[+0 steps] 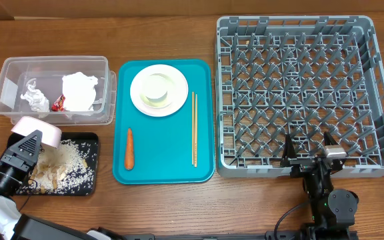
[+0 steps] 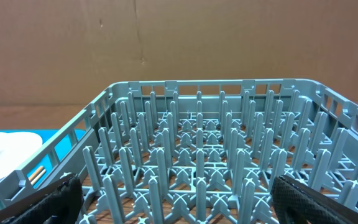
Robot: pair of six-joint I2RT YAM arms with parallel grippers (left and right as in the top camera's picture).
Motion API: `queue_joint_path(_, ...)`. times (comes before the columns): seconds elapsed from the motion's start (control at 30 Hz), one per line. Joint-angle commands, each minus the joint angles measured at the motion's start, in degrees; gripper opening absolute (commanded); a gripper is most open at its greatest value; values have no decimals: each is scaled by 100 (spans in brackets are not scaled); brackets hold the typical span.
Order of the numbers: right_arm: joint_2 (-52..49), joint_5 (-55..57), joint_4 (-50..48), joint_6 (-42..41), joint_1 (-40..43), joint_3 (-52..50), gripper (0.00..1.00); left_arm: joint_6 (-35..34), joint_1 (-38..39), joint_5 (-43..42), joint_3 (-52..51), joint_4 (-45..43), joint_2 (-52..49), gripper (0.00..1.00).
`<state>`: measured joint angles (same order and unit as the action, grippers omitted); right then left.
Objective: Sort waste into correct bins and load items into the dishwasher
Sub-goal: 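Tilt the bowl to dump rice and shells onto the black tray, then carry the emptied bowl back and set it on the teal tray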
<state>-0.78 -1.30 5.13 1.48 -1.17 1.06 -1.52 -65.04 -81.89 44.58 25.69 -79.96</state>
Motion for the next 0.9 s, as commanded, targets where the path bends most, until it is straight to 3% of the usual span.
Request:
queue_joint_path(0.0,61,-31,-44,7,22,-61,100,-13,-22,-586,-28,17,133,4)
queue_joint_path(0.17,61,-31,-44,7,22,-61,100,-20,-20,-866,-28,-4,133,4)
queue_joint_path(0.27,61,-31,-44,7,22,-61,100,-20,-20,-472,-28,15,133,4)
queue_joint_path(0.37,61,-31,-44,7,22,-61,100,-11,-20,-597,-28,81,133,4)
queue_joint_path(0.43,61,-31,-44,7,22,-61,100,-195,-20,-101,-28,120,133,4)
queue_joint_path(0.53,61,-31,-44,7,22,-61,100,-229,-17,-297,-28,138,133,4)
queue_joint_path(0.67,61,-31,-44,7,22,-61,100,-269,-17,1008,-28,302,133,4)
queue_joint_path(0.87,61,-31,-44,7,22,-61,100,-750,66,1154,68,269,136,4)
